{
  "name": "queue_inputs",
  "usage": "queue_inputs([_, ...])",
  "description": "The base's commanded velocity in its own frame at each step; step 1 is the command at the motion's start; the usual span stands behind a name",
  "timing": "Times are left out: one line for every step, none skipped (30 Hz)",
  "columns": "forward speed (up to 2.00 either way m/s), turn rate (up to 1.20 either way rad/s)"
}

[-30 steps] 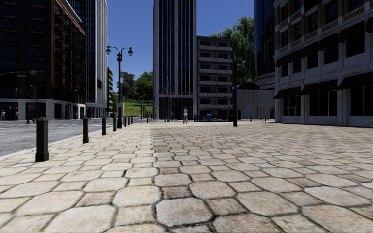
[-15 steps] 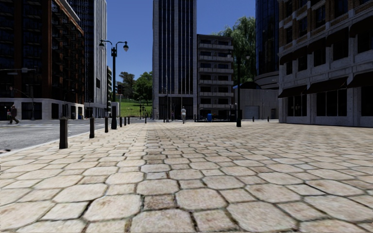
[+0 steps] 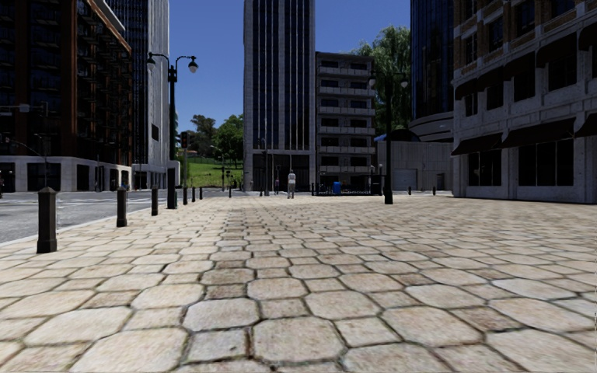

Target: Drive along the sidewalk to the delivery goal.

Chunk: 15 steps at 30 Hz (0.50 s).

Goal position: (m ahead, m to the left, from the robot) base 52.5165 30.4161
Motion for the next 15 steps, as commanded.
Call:
queue_inputs([2.0, 0.0])
queue_inputs([2.0, 0.0])
queue_inputs([2.0, 0.0])
queue_inputs([2.0, 0.0])
queue_inputs([2.0, 0.0])
queue_inputs([2.0, 0.0])
queue_inputs([2.0, 0.0])
queue_inputs([2.0, 0.0])
queue_inputs([2.0, 0.0])
queue_inputs([2.0, 0.0])
queue_inputs([2.0, 0.0])
queue_inputs([2.0, 0.0])
queue_inputs([2.0, 0.0])
queue_inputs([2.0, 0.0])
queue_inputs([2.0, 0.0])
